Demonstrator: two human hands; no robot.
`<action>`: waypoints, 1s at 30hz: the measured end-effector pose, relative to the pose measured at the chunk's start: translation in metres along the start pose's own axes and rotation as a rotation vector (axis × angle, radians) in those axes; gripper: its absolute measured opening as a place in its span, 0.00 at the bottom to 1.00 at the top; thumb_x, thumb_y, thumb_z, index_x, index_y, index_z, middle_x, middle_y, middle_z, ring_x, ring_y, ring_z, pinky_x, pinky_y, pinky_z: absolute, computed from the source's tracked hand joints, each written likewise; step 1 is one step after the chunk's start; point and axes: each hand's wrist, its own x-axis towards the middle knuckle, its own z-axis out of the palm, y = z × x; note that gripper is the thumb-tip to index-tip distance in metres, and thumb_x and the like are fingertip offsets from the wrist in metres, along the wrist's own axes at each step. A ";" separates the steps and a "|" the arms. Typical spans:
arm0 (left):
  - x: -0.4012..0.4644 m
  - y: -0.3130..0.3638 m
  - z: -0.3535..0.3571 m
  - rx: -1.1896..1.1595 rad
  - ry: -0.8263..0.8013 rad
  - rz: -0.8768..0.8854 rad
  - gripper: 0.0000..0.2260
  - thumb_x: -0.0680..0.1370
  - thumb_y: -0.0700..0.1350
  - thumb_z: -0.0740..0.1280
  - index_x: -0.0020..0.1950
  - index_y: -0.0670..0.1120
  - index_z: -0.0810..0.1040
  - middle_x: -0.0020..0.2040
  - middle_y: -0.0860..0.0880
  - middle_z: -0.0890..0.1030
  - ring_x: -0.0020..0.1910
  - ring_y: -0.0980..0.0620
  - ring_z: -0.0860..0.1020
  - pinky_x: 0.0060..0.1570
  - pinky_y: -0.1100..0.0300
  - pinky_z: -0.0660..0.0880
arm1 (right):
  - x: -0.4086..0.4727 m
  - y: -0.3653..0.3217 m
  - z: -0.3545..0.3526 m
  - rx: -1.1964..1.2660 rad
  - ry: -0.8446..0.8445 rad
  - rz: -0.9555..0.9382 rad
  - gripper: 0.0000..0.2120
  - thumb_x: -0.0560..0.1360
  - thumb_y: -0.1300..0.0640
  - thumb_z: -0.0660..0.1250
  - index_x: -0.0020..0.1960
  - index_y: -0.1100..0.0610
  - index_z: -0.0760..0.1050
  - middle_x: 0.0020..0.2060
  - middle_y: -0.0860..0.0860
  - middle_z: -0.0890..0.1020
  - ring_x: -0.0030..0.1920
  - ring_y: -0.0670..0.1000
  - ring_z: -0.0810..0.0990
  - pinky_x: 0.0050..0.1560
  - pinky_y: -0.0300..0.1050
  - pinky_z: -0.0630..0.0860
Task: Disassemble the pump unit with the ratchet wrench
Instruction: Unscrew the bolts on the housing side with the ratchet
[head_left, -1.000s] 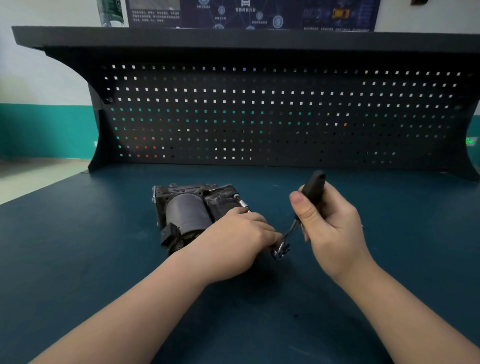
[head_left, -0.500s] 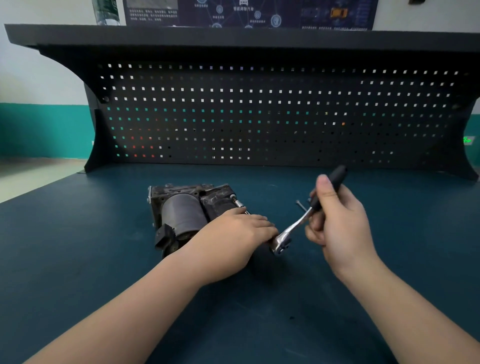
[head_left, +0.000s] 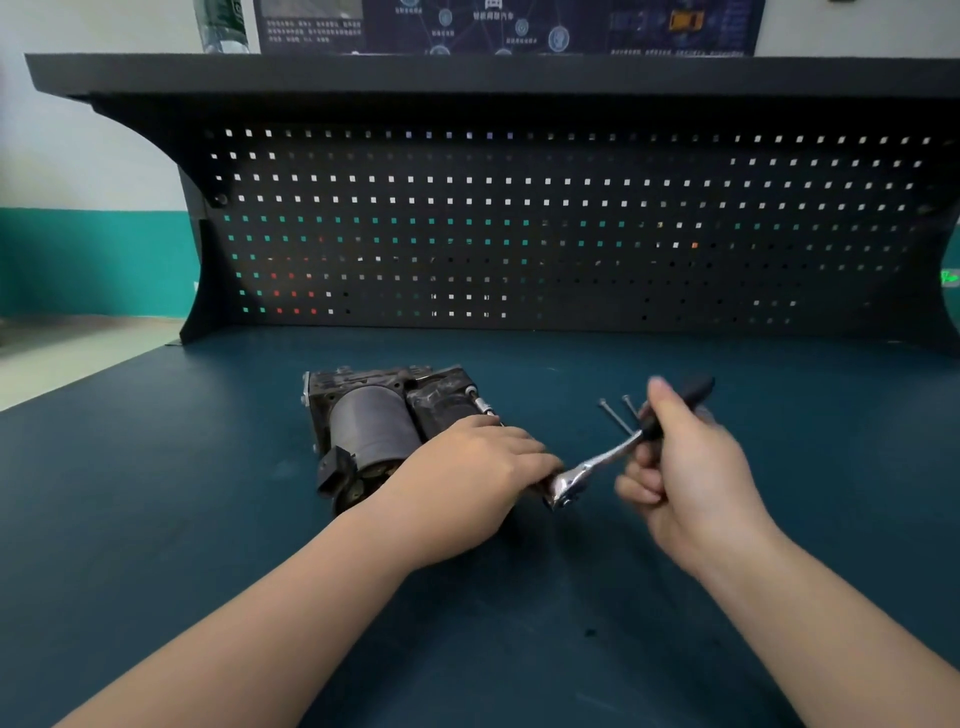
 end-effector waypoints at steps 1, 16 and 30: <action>0.000 0.000 0.000 -0.004 0.008 0.001 0.12 0.77 0.38 0.64 0.59 0.46 0.79 0.54 0.51 0.82 0.56 0.50 0.78 0.59 0.54 0.71 | -0.002 -0.002 0.002 -0.121 -0.085 -0.195 0.15 0.79 0.48 0.63 0.38 0.55 0.66 0.23 0.49 0.65 0.20 0.45 0.60 0.21 0.37 0.57; 0.003 0.011 0.000 -0.080 0.129 -0.212 0.08 0.69 0.32 0.64 0.42 0.41 0.80 0.37 0.44 0.82 0.39 0.40 0.78 0.46 0.53 0.76 | -0.008 0.002 0.002 0.044 0.059 0.084 0.16 0.80 0.50 0.62 0.36 0.55 0.65 0.17 0.48 0.64 0.16 0.45 0.57 0.18 0.34 0.54; -0.002 0.006 -0.003 0.082 -0.029 -0.118 0.10 0.76 0.39 0.61 0.52 0.47 0.80 0.51 0.51 0.83 0.55 0.49 0.79 0.71 0.55 0.56 | -0.014 -0.001 0.008 -0.400 -0.273 -0.563 0.14 0.75 0.43 0.66 0.38 0.50 0.69 0.23 0.46 0.70 0.22 0.45 0.68 0.22 0.36 0.64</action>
